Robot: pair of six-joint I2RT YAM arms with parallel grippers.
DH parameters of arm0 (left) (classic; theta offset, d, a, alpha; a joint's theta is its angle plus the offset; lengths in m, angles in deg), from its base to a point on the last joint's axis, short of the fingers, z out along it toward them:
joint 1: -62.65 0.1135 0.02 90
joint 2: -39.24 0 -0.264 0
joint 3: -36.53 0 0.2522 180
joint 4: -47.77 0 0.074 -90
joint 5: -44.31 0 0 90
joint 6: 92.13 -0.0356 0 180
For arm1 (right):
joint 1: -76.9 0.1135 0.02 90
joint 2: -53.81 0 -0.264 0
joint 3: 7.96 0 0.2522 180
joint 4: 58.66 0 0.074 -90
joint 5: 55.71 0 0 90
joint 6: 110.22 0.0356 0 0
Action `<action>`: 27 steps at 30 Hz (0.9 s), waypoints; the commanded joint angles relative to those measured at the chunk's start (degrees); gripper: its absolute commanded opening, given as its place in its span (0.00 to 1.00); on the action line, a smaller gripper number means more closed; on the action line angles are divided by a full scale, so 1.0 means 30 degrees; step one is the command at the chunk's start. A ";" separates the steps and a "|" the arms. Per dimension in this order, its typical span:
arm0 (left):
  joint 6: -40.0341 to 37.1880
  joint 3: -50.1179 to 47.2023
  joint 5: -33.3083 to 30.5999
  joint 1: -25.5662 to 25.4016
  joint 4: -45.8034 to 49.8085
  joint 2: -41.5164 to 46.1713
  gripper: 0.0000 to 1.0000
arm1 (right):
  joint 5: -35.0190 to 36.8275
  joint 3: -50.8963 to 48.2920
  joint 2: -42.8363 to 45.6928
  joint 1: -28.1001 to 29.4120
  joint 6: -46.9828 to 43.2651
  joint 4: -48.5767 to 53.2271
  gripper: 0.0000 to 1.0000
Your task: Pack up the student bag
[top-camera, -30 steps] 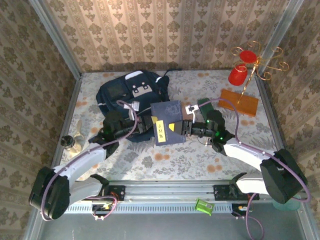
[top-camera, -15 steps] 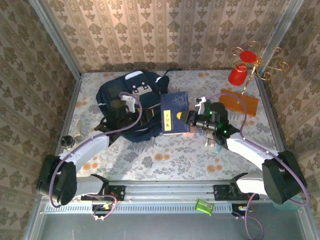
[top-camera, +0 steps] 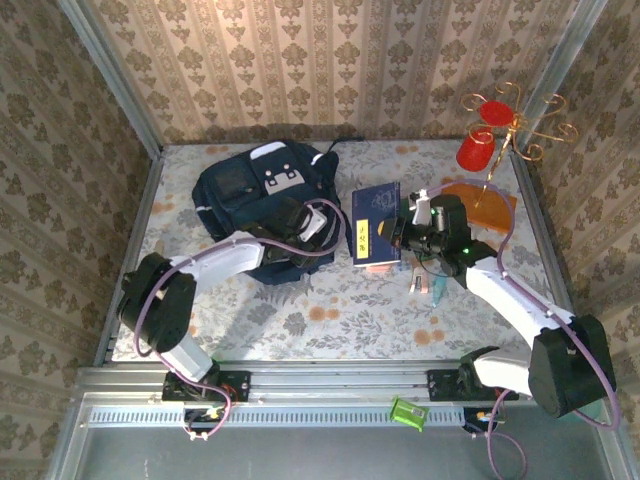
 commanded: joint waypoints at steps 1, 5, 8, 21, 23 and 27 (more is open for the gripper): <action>-0.1719 0.1176 -0.1713 -0.0373 0.1086 -0.0810 0.59 | 0.0142 -0.0307 0.0789 -0.0219 -0.0643 0.0199 0.05; -0.2465 0.1957 -0.2809 -0.0751 0.1895 -0.1755 0.50 | -0.0094 -0.0503 0.0924 -0.0345 -0.0628 0.0284 0.05; -0.2670 0.1983 -0.2645 -0.0890 0.2049 -0.1634 0.52 | -0.0085 -0.0581 0.0896 -0.0406 -0.0701 0.0230 0.05; -0.1861 0.0387 0.4038 0.1096 0.3077 0.2185 0.69 | -0.0517 -0.0866 0.0185 -0.0396 -0.0120 -0.0763 0.06; -0.2159 0.0438 0.3926 0.1200 0.3479 0.1828 0.71 | -0.0616 -0.0880 -0.0015 -0.0399 -0.0002 -0.0826 0.06; -0.2685 0.0545 0.3431 0.1346 0.3937 0.1353 0.74 | -0.0621 -0.0764 -0.0119 -0.0393 -0.0128 -0.0655 0.06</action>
